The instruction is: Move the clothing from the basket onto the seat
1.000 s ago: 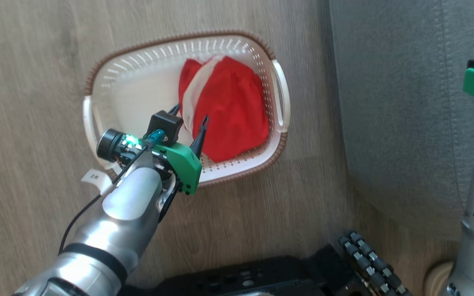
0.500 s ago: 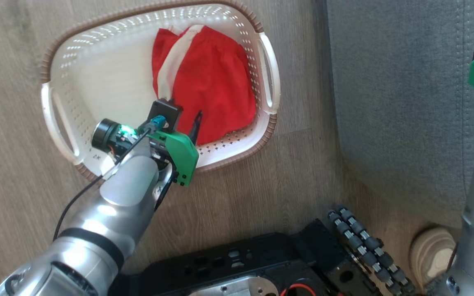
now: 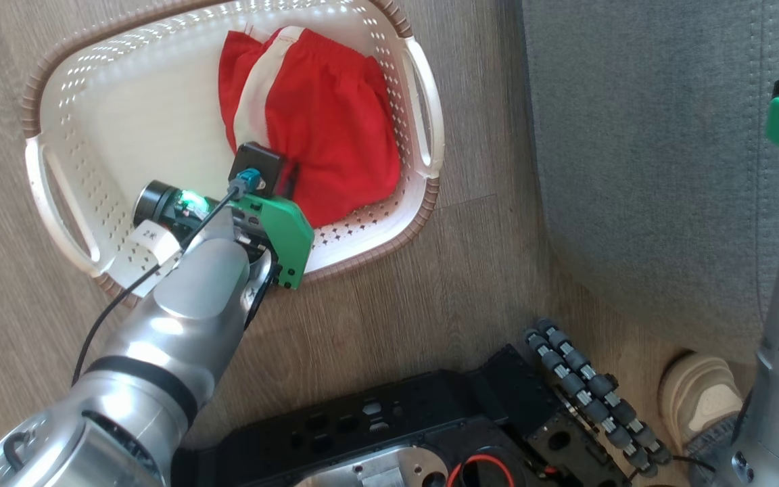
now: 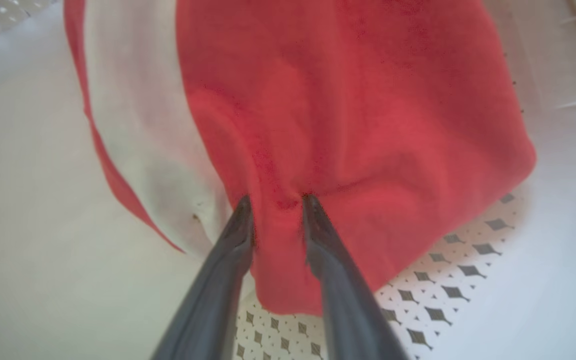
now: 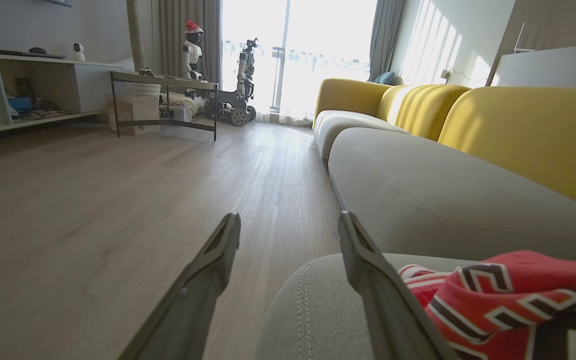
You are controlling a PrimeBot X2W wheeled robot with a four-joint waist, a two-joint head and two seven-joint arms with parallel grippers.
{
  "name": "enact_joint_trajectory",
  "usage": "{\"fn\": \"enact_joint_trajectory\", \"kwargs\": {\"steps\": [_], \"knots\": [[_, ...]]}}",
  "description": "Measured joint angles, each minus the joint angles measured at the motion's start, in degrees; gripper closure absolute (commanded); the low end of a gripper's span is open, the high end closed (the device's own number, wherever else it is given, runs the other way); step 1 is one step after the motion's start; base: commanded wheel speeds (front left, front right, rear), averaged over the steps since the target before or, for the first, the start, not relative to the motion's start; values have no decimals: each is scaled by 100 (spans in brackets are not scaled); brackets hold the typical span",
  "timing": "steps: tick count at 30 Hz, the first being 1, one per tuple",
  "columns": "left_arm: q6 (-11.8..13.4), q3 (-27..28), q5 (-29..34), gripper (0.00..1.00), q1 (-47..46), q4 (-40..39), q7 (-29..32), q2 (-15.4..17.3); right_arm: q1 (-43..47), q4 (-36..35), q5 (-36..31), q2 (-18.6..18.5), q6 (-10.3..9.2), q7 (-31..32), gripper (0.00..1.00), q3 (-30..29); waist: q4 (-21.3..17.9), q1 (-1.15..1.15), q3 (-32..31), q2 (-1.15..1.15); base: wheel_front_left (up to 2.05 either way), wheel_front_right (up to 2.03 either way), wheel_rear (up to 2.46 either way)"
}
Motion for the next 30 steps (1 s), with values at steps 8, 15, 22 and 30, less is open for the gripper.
{"fn": "enact_joint_trajectory", "kwargs": {"steps": [8, 15, 22, 30], "knots": [[-5, -97, -245, 100, -3, -200, -285, 1, 3, 160, 7, 0, 0, -99, 0, 18, 52, 0, -206, 0, 0, 0, 0], [-3, -223, -530, 100, 318, -511, -635, 1, 31, 575, -25, 0, 0, -153, 0, 170, 150, 0, -780, 0, 0, 0, 0], [1, -407, -771, 100, 657, -932, -833, 0, 447, 1318, -126, -1, 0, -177, 0, 196, 298, 0, -1621, 1, 0, 0, 0], [3, -602, -935, 100, 1117, -1421, -899, -2, 1417, 2336, -194, -1, 0, -177, 0, 247, 601, 0, -2935, 1, 0, 0, 0]]}}
